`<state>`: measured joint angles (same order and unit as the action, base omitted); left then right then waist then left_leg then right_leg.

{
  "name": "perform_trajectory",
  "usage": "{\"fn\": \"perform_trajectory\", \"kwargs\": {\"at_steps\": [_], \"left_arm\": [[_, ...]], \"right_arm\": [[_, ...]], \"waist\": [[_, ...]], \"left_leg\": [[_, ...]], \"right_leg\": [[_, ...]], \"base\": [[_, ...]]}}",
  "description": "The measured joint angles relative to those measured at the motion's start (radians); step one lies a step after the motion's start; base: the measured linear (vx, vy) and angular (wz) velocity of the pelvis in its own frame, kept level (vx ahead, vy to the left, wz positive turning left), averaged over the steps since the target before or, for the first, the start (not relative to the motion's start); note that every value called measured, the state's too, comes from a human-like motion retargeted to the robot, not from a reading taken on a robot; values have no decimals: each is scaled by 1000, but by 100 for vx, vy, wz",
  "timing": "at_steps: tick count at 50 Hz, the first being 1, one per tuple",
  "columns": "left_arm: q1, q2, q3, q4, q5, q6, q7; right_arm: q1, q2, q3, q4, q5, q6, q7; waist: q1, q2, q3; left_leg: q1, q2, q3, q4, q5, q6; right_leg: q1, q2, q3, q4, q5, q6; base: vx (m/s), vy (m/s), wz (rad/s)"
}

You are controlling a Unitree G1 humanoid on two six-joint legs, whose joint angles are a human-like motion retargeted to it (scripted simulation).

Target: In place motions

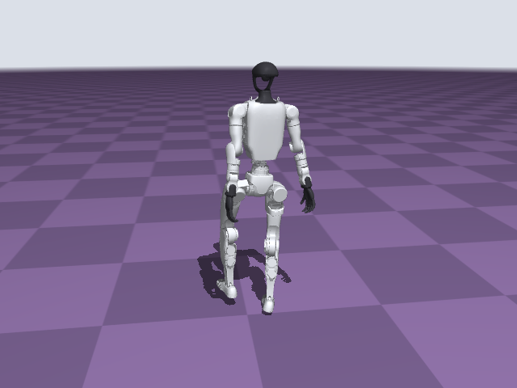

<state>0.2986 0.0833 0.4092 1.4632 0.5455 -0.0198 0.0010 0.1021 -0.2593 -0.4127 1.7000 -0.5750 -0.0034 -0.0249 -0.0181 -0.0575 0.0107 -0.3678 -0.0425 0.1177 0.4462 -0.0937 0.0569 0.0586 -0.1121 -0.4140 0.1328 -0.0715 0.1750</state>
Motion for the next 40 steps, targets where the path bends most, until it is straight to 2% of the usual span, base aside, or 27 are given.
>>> {"fn": "perform_trajectory", "kwargs": {"at_steps": [2, 3, 4, 5, 7, 10, 12, 13, 15, 19, 26, 29, 32, 35, 37, 38, 40], "left_arm": [[-16, 4, 0, -15, -10, -2, -16], [-25, 7, 2, -24, -10, -4, -24], [-38, 11, 4, -35, -8, -7, -32], [-51, 15, 6, -47, -4, -9, -39], [-67, 17, 1, -72, 3, -15, -50], [-98, 17, -21, -109, 8, -24, -72], [-126, 18, -18, -118, 4, -35, -80], [-137, 19, -23, -125, 2, -43, -85], [-157, 26, -50, -147, -3, -55, -100], [-166, 40, -56, -175, 9, -56, -92], [-97, 21, 6, -62, 5, -19, -62], [-72, 15, 27, -2, 0, 1, -26], [-51, 13, 30, 37, 7, 18, -6], [-41, 8, 33, 44, 25, 34, 3], [-42, 9, 21, 41, 19, 35, -3], [-45, 12, 10, 43, 14, 34, -7], [-65, 21, -10, 49, 14, 41, -10]], "right_arm": [[28, -4, -21, 0, 31, 23, -7], [38, -4, -29, 0, 50, 31, -10], [45, -4, -37, 0, 69, 33, -12], [50, -2, -45, 0, 88, 34, -14], [61, -5, -55, 0, 115, 28, -10], [67, -3, -61, 0, 144, 39, 11], [36, 12, -56, 0, 149, 39, 12], [21, 18, -61, 0, 150, 26, 9], [-14, 27, -48, 0, 157, -8, 16], [-85, 49, 12, -48, 121, -33, 75], [-150, 63, 96, -214, 37, -83, 129], [-169, 63, 115, -255, 50, -103, 143], [-172, 55, 115, -255, 63, -115, 143], [-163, 34, 105, -219, 55, -124, 140], [-147, 19, 88, -194, 13, -131, 132], [-133, 11, 81, -183, -11, -132, 122], [-105, -3, 66, -156, -48, -131, 91]], "waist": [[-51, -2, -35], [-76, 8, -48], [-104, 26, -59], [-131, 49, -68], [-140, 83, -80], [-170, 113, -122], [-159, 108, -132], [-150, 110, -131], [-134, 104, -120], [-55, 79, -87], [4, 67, -107], [1, 61, -97], [-1, 55, -94], [24, 50, -93], [55, 73, -91], [30, 82, -86], [-17, 99, -63]], "left_leg": [[82, -12, 4, 23, 34, 64], [139, -16, 3, -11, 78, 73], [200, -13, 4, -73, 51, 33], [264, -6, 6, -149, -11, -31], [328, 23, 129, -294, -58, -54], [349, -16, -14, -438, 3, -91], [345, -21, 45, -468, 18, -102], [341, -26, 61, -470, 19, -91], [314, -49, -33, -447, 30, -68], [320, -58, 25, -437, 28, -42], [317, -79, 47, -442, 31, -5], [323, -92, 41, -435, 32, 15], [326, -109, 1, -421, 37, 34], [325, -107, -30, -401, 38, 45], [319, -64, -12, -390, 42, 46], [325, -54, -23, -389, 46, 46], [349, -31, -39, -391, 49, 45]], "right_leg": [[-3, -13, -23, -12, 9, 10], [-1, -6, -40, -19, 12, 13], [0, 10, -60, -23, 14, 14], [0, 31, -81, -27, 16, 15], [3, 62, -94, -31, 21, 13], [-1, 71, -158, -40, 35, 10], [-17, 62, -156, -43, 47, 0], [-21, 59, -158, -44, 51, -4], [-19, 46, -173, -57, 57, -17], [-13, 26, -144, -78, 68, -57], [-44, -6, -99, -74, 100, -77], [-40, -17, -96, -55, 121, -64], [-40, -31, -110, 0, 167, -23], [-82, -45, -126, 157, 295, 22], [-208, -40, 7, 377, 382, 13], [-241, -44, -4, 418, 369, 5], [-315, -93, -89, 423, 252, -98]], "base": [[13, 21, 109], [10, 24, 108], [9, 24, 114], [9, 21, 88], [15, 23, 46], [15, 27, 66], [-8, 20, 11], [-8, 25, 1], [-6, 21, -2], [-1, 18, -57], [4, 18, -41], [1, 21, 3], [5, 23, 35], [6, 19, -4], [5, 10, -29], [3, 9, 66], [-1, 7, 94]]}}
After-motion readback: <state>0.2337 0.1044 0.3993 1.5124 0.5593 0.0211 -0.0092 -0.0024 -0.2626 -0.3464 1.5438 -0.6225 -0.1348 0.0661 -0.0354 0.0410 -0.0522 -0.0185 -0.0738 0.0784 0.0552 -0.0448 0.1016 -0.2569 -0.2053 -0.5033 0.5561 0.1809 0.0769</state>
